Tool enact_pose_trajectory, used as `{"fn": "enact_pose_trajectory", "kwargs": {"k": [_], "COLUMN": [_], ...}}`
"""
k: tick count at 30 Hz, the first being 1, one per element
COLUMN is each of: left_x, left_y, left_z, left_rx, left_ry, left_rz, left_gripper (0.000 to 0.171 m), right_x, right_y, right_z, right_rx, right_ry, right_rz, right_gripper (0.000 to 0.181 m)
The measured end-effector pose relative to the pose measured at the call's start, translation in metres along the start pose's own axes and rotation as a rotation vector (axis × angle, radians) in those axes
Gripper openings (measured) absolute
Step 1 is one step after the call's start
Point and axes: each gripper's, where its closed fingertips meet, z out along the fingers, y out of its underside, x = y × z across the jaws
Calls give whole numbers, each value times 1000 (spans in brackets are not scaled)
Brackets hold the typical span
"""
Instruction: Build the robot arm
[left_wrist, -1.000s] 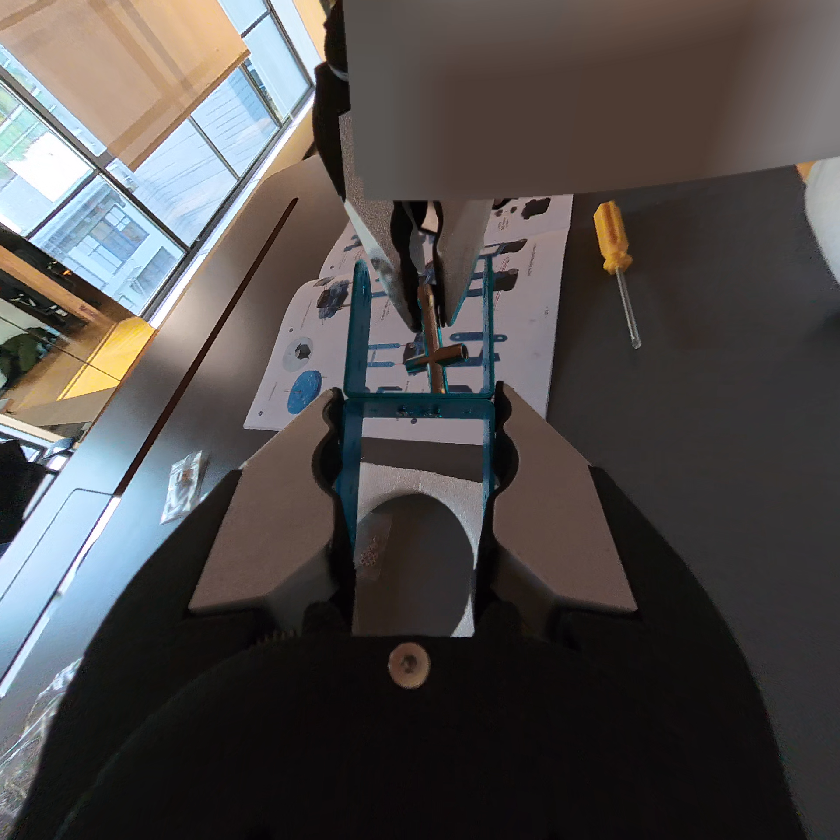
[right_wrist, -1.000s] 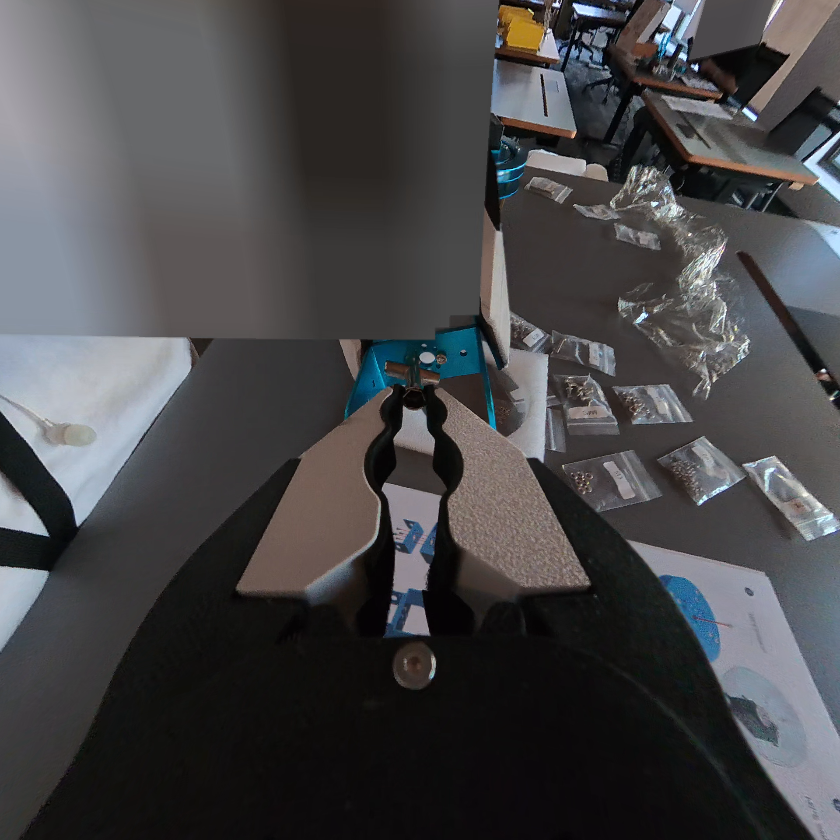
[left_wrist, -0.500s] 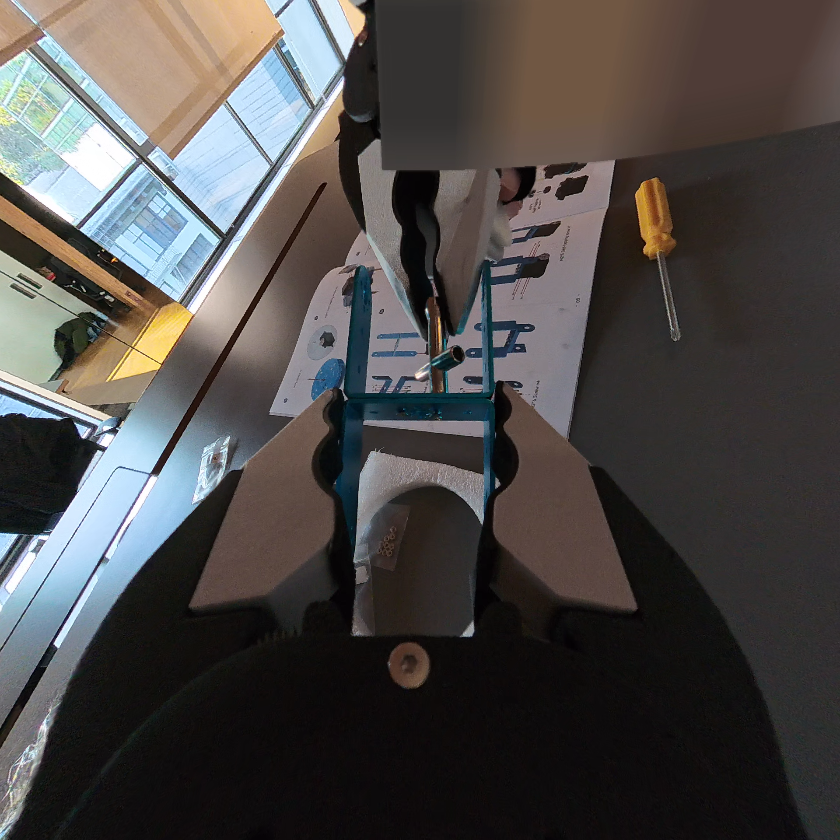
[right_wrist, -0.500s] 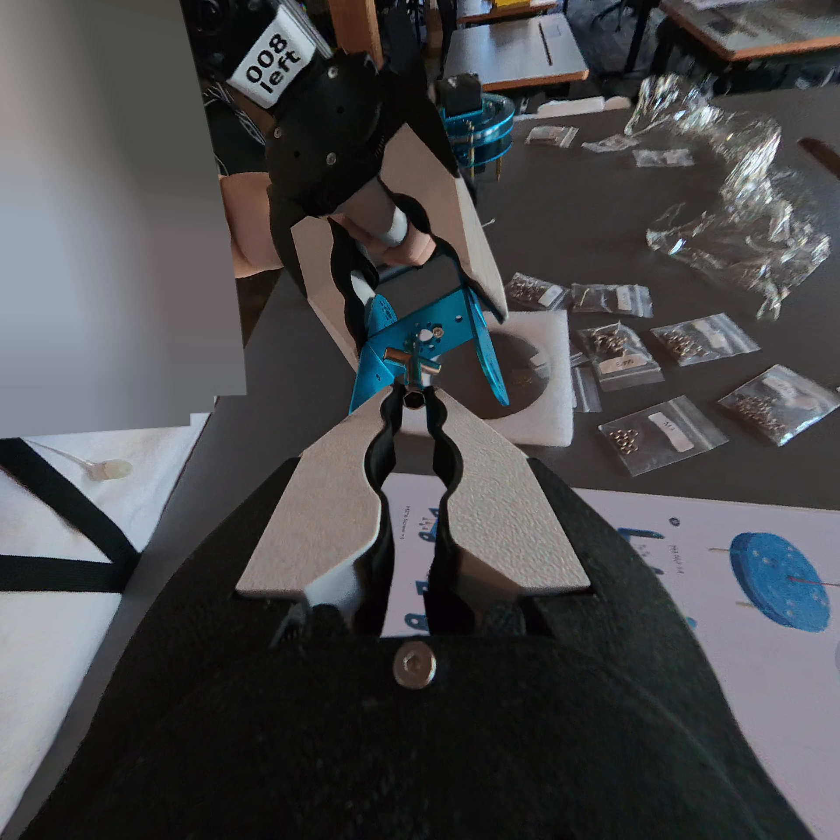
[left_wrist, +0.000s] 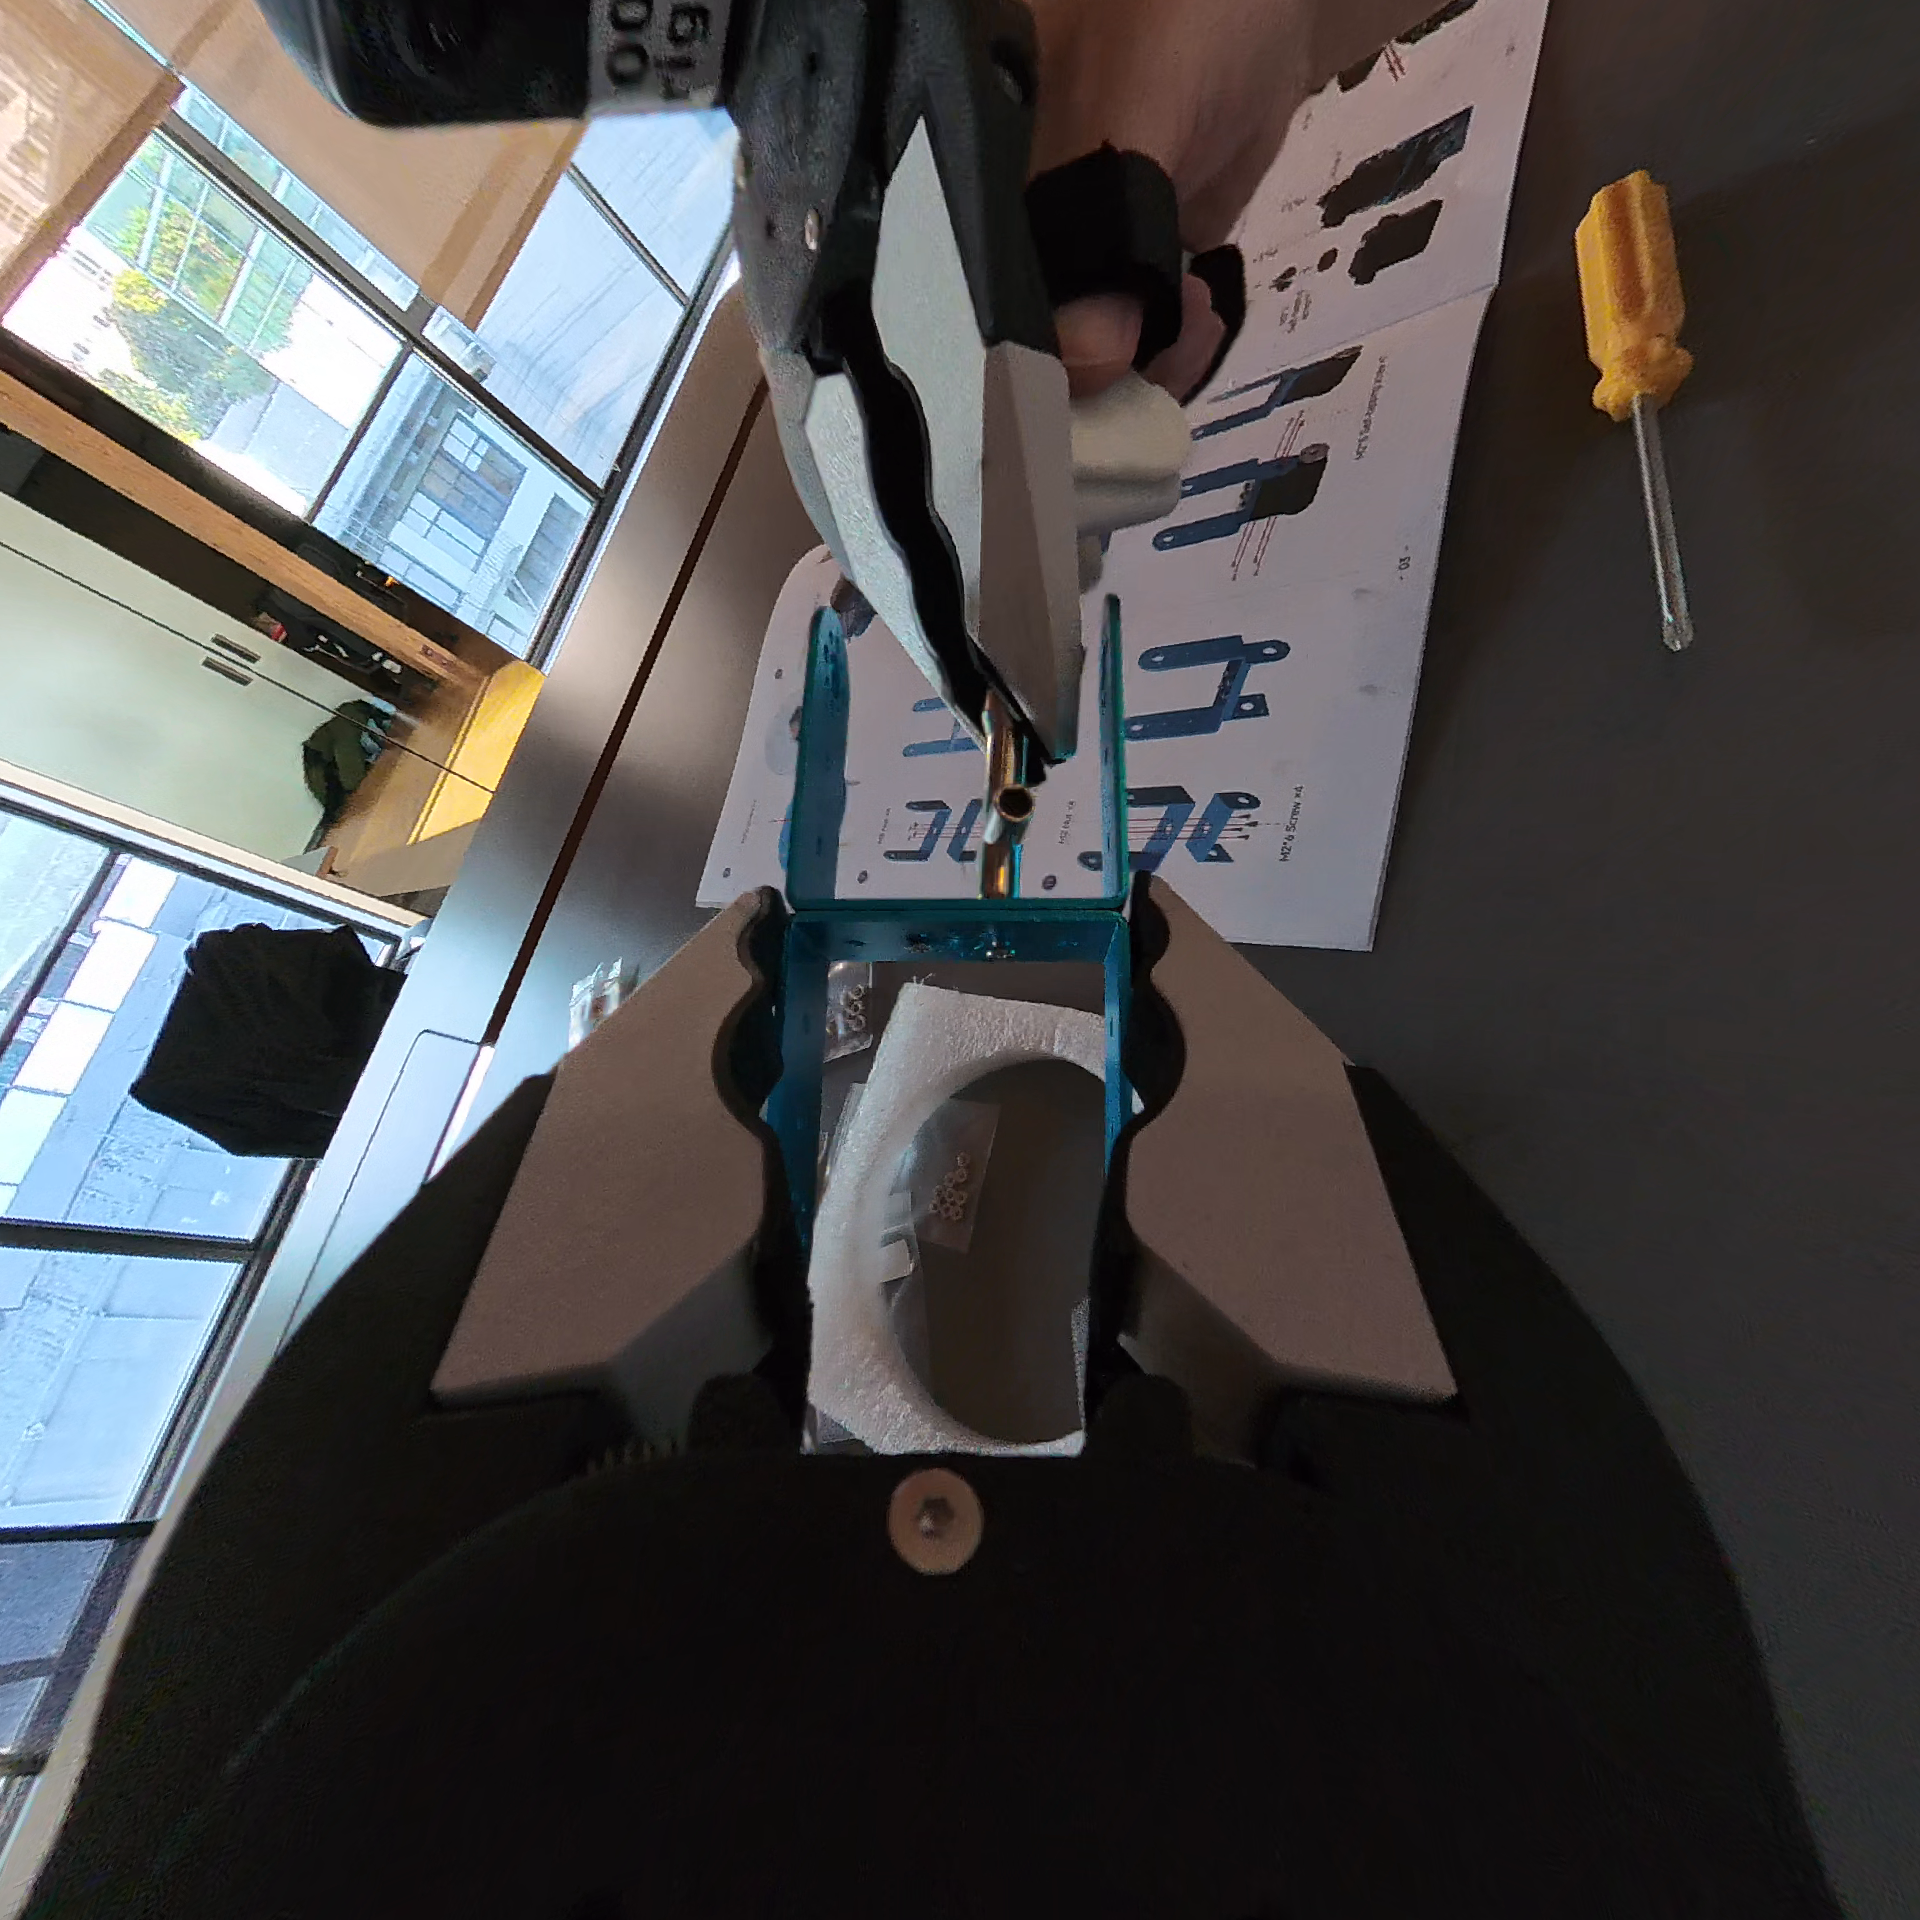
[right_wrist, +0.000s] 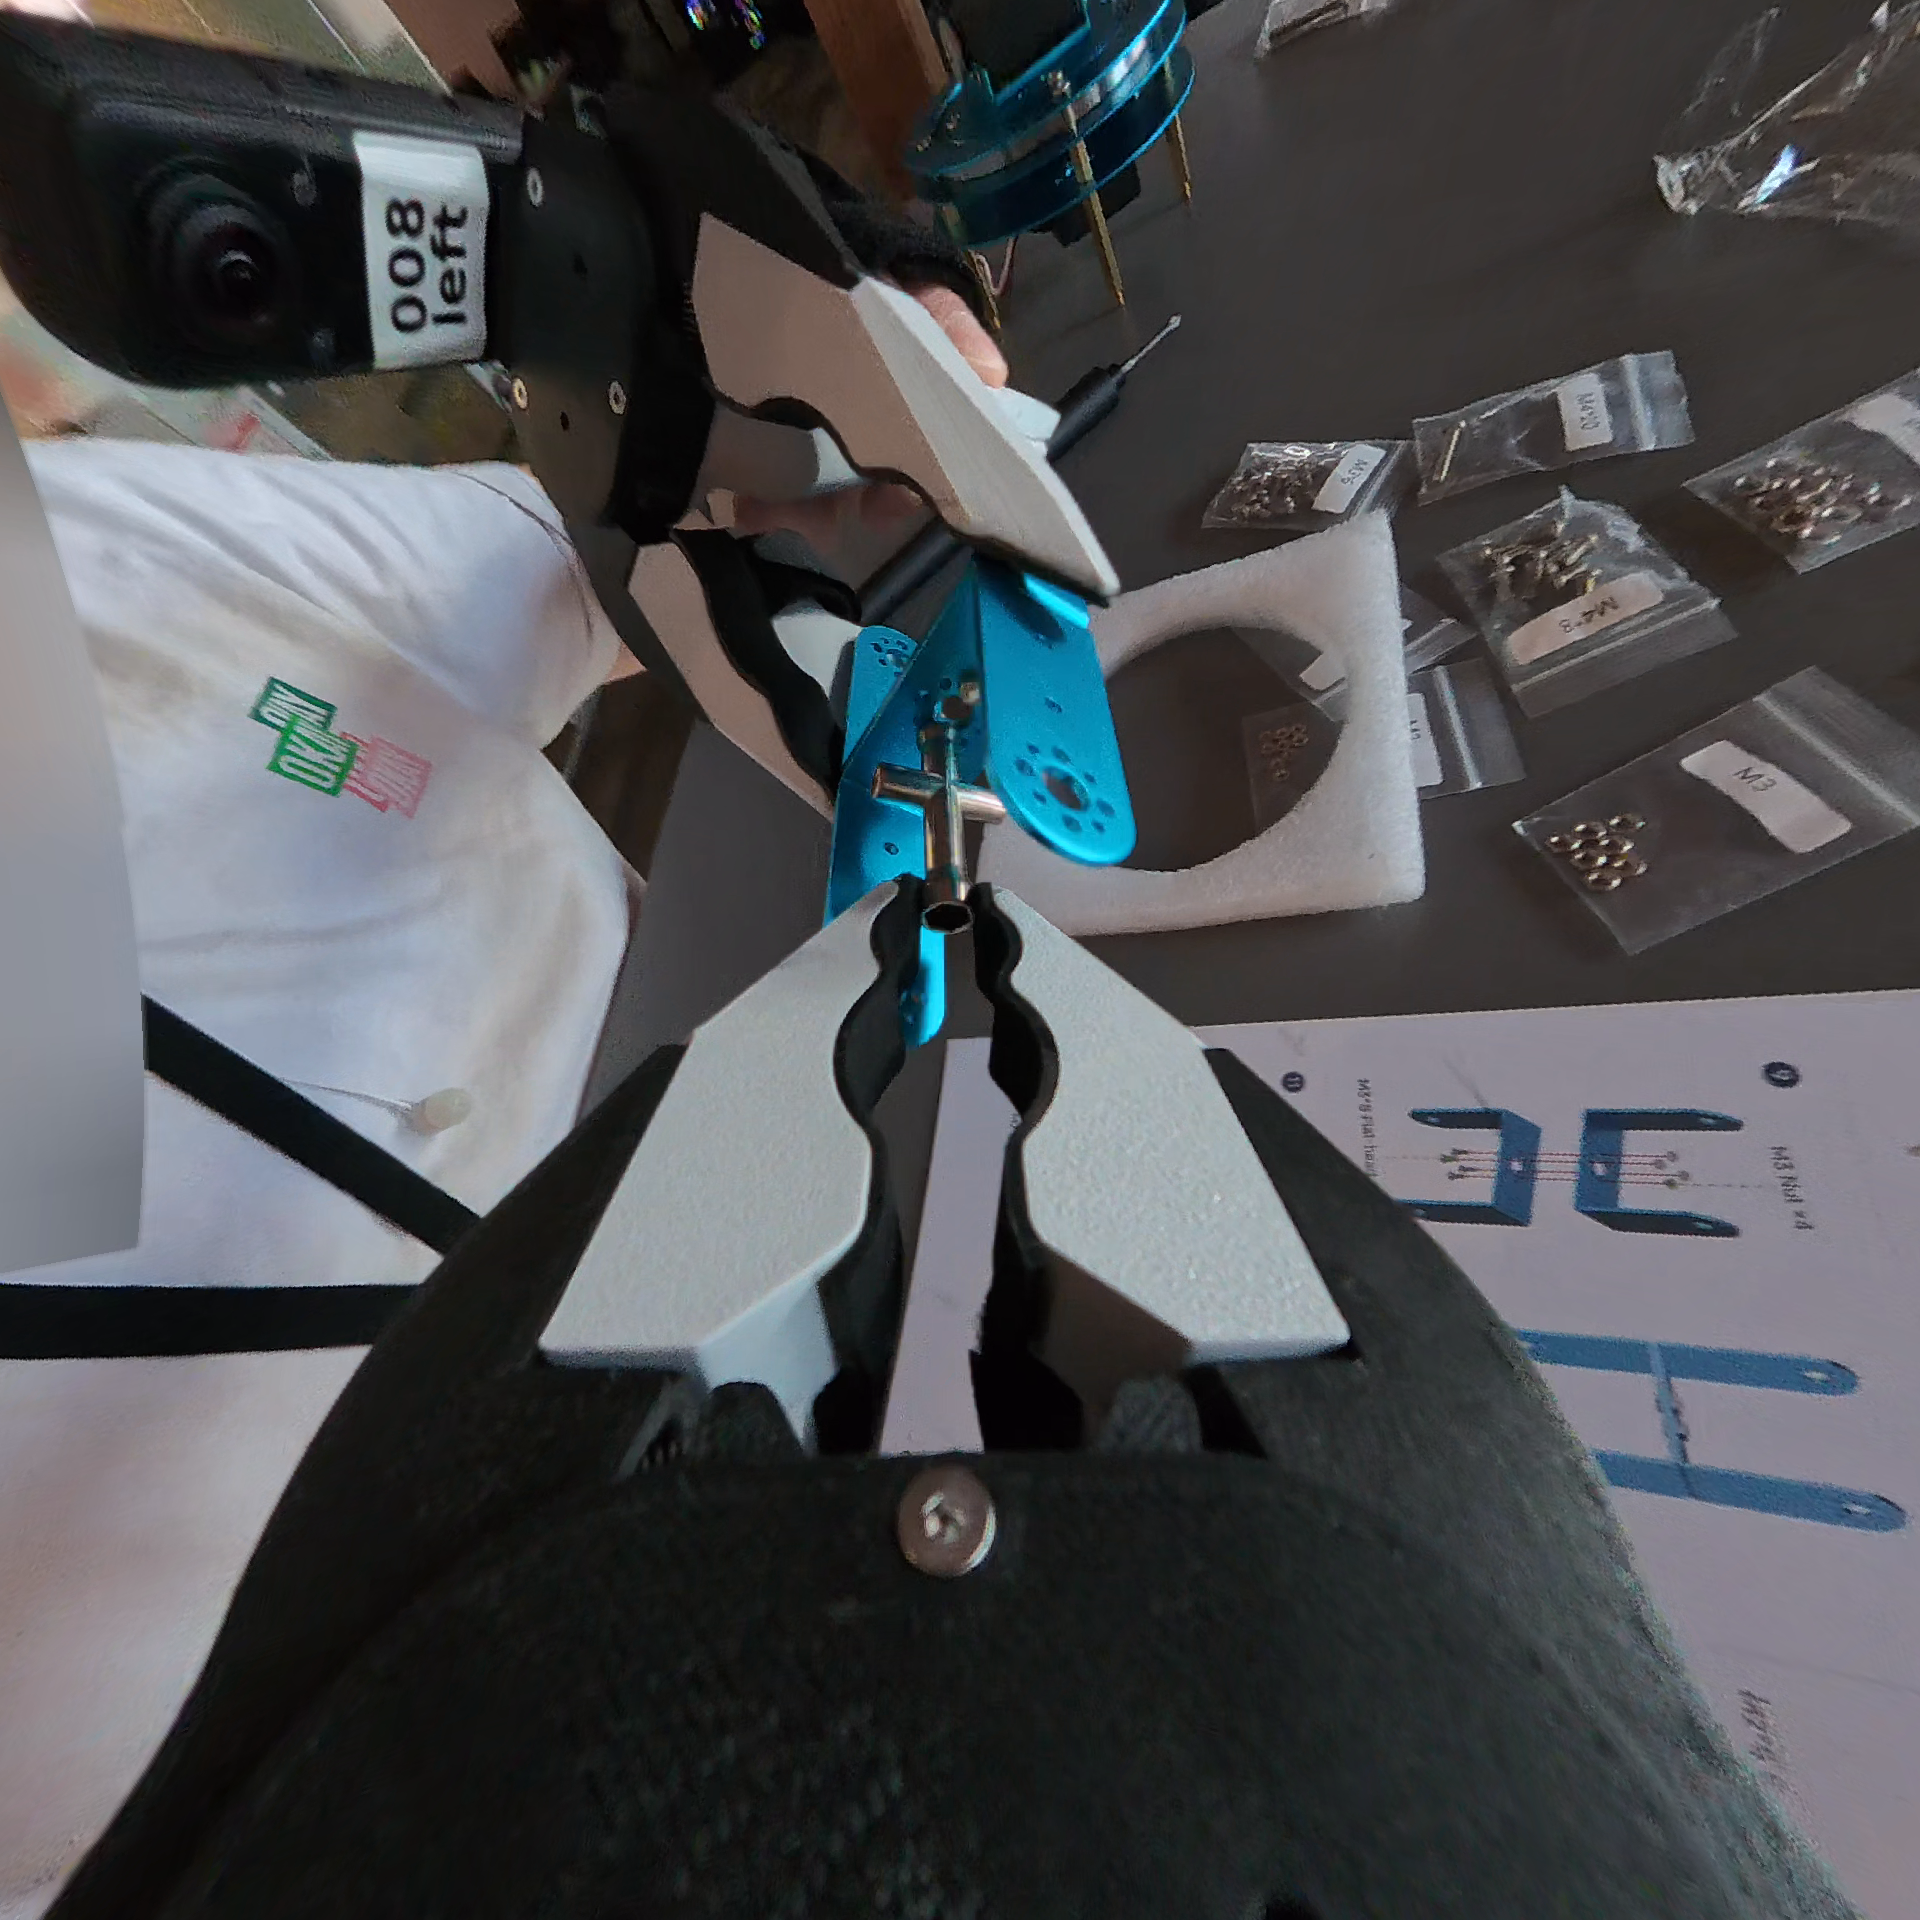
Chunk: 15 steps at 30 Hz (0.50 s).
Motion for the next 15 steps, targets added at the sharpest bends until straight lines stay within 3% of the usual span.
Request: {"fn": "enact_pose_trajectory", "kwargs": {"k": [5, 15], "left_x": [1, 2], "left_y": [0, -1], "left_z": [1, 2], "left_rx": [4, -21], "left_ry": [12, -31], "left_rz": [-18, 62], "left_gripper": [65, 65], "right_x": [-1, -7], "right_y": [-1, 3], "right_z": [-2, -2], "right_rx": [-81, -48], "right_ry": [102, -90], "right_rz": [-111, 313], "right_gripper": [9, 10]}}
